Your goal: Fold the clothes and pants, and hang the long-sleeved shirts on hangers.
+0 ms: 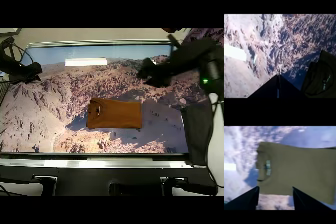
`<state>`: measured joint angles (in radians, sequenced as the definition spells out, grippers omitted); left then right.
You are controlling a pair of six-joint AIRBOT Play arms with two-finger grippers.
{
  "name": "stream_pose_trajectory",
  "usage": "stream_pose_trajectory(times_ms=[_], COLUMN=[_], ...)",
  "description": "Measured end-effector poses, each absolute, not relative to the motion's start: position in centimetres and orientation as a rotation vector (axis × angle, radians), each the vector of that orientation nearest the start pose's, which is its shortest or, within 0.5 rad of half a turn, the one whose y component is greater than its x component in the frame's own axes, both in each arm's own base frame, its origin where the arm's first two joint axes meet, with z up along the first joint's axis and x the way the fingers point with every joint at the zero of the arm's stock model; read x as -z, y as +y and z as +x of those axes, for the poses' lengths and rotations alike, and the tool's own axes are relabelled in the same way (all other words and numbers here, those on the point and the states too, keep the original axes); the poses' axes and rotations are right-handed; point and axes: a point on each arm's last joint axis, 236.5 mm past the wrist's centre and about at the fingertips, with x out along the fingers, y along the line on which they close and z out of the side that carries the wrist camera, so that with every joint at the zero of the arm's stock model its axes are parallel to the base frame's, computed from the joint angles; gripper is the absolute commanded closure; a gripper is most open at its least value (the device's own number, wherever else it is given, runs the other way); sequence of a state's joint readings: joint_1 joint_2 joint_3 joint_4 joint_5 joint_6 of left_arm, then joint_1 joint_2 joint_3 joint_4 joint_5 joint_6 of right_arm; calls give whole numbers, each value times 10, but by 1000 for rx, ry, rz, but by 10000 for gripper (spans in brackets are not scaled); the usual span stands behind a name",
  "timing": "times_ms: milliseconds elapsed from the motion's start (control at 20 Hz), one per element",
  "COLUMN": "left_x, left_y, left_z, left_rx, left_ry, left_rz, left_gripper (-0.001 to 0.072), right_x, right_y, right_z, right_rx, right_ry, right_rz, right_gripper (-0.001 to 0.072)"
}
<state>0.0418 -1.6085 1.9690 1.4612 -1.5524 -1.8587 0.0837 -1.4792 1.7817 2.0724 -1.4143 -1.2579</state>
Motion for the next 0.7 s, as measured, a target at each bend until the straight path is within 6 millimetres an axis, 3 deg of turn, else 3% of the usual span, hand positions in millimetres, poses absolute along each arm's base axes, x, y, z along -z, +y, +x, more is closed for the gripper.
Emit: stream_pose_trajectory(times_ms=[150, 250, 350, 500, 700], left_x=[-131, -131, -131, -131, -131], left_y=[-4, -2, -2, -2, -2], left_z=[470, 470, 470, 470, 470], left_rx=[-118, -120, -121, -121, -121], left_ry=[1189, 1188, 1188, 1188, 1188], left_rz=[-348, -350, -350, -351, -352], left_gripper=[685, 685, 685, 685, 684], right_x=[-125, -91, -55, -3, 39], right_y=[84, 62, 56, 64, 77], right_z=[436, 426, 414, 399, 394], right_rx=[-269, -292, -332, -391, -451], right_ry=[1231, 1279, 1313, 1344, 1338], right_rz=[579, 635, 700, 804, 914], right_gripper=[231, 231, 232, 242, 244])
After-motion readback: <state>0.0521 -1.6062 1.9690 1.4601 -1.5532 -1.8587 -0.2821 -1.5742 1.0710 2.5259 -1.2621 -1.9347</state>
